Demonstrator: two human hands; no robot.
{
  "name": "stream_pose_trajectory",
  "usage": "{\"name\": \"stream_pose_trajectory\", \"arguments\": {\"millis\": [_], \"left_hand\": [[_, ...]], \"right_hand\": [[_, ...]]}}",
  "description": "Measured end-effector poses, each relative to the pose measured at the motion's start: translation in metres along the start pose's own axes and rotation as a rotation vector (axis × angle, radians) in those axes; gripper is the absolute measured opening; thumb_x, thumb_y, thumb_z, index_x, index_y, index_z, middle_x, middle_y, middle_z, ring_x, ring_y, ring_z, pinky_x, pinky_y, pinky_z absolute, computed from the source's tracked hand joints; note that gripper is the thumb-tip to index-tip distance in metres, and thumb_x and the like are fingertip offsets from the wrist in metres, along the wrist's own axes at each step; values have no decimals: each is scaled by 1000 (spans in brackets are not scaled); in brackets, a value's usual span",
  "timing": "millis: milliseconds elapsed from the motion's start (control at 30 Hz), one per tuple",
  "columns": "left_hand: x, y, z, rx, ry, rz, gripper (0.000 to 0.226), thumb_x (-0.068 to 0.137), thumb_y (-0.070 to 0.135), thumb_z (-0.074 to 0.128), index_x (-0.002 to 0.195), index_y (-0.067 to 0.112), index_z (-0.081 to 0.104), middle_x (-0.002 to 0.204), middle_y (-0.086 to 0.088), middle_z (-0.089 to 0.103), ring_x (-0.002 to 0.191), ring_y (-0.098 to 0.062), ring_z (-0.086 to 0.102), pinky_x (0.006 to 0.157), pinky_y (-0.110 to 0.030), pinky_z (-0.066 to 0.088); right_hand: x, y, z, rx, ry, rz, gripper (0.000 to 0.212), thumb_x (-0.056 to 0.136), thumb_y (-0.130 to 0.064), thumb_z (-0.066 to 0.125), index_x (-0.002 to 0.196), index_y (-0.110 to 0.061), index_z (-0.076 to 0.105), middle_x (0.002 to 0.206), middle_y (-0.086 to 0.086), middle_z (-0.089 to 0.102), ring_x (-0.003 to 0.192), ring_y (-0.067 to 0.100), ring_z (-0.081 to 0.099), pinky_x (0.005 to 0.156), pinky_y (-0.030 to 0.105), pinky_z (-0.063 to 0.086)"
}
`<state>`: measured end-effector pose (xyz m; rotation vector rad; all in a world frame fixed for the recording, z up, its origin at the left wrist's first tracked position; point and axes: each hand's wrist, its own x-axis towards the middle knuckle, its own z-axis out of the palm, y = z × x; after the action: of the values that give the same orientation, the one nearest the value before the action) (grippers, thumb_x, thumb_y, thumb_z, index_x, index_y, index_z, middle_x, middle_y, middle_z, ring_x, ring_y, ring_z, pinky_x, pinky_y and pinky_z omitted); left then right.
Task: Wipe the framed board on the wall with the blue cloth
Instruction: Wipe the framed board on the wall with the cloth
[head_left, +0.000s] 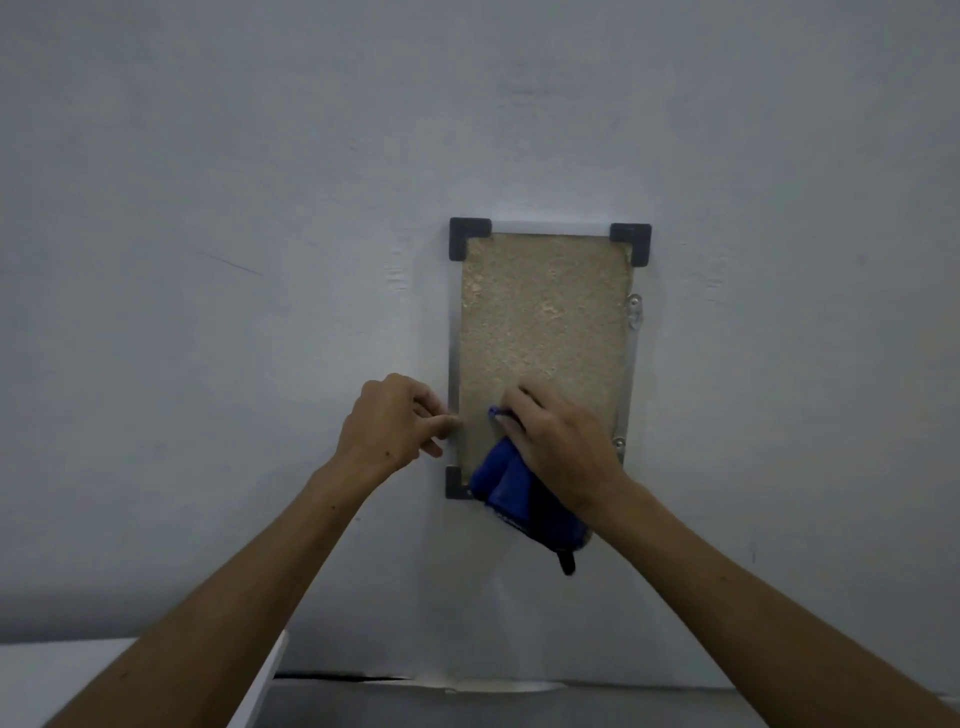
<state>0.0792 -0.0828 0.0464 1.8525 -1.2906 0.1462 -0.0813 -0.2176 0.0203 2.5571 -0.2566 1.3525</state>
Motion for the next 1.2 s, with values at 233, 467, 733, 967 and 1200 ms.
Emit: {"name": "stream_pose_trajectory", "arguments": {"millis": [233,467,733,967,1200], "left_hand": [[1,1,-1,3,-1,4,20,85,31,78,84,11,74,73,0,76,58,-7,73,64,-36,64],[3,2,-3,-24,-35,-19,18,86,29,77,84,12,75,75,0,77,61,-7,74,65,-31,64],[3,0,-4,-83,-51,-52,19,84,27,78,84,8,77,75,-4,77,61,-10,75,57,-22,60],[7,-1,-5,-163,-92,-111,18,84,25,78,84,7,78,70,-2,77,63,-11,75,54,-18,57],[6,0,-6,-208,-23,-140,18,86,29,77,86,11,78,75,-4,78,64,-10,75,53,-19,58]], "right_hand": [[-32,-6,14,-24,-383,-236,7,93,-16,67,99,-15,65,98,0,63,72,13,60,64,26,56],[1,-5,5,-1,63,18,8,97,-18,61,91,-18,56,87,-5,53,65,5,42,56,18,42],[-25,-23,20,42,-64,11,6,94,-18,66,96,-14,63,91,1,63,67,11,57,60,23,53],[-27,-39,32,92,51,138,9,99,-20,59,96,-13,63,87,-1,61,65,9,51,58,26,51],[-18,-46,33,157,209,413,17,99,-29,59,94,-14,63,85,0,61,63,13,54,54,28,51]]}}
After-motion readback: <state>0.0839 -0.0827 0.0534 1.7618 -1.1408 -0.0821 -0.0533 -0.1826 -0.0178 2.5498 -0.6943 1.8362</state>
